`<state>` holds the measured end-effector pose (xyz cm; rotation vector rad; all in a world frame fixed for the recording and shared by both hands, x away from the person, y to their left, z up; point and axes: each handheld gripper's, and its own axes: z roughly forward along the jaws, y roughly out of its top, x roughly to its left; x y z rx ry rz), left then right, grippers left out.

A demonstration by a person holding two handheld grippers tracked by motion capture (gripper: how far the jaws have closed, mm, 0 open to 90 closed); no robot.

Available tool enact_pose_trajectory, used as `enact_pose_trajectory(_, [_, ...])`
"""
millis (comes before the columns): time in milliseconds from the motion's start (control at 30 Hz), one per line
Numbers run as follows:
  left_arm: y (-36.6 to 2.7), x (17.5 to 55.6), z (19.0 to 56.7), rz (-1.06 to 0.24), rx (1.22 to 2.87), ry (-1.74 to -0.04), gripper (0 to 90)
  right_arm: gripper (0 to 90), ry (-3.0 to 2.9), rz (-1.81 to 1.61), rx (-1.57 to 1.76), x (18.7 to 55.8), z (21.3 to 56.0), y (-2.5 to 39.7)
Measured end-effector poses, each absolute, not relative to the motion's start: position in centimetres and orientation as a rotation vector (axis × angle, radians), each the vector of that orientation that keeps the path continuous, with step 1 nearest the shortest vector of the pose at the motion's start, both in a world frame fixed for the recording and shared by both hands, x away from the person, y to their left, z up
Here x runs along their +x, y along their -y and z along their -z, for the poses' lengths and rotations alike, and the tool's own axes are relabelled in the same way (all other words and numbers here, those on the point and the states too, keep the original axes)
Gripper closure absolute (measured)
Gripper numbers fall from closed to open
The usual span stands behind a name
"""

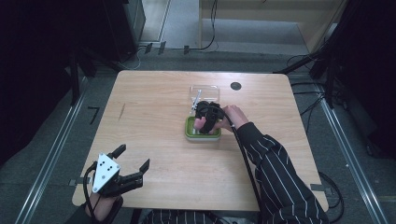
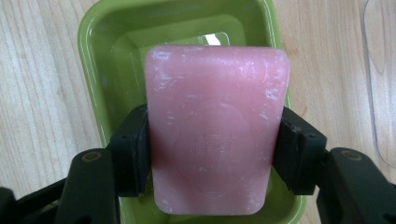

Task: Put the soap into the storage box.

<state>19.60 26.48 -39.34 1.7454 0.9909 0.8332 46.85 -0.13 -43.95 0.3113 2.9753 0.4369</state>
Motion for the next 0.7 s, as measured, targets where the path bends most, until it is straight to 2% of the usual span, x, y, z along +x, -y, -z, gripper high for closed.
enact_pose_trajectory(467, [-26.5, 19.6, 39.4, -0.836, 1.747, -0.993, 13.2, 36.9, -2.963, -0.482, 0.317, 46.7, 43.1, 0.2])
enact_pose_trajectory(700, [-26.7, 19.6, 39.4, -0.836, 1.745, -1.003, 13.3, 28.0, -2.95, -0.475, 0.331, 46.7, 42.6, 0.1])
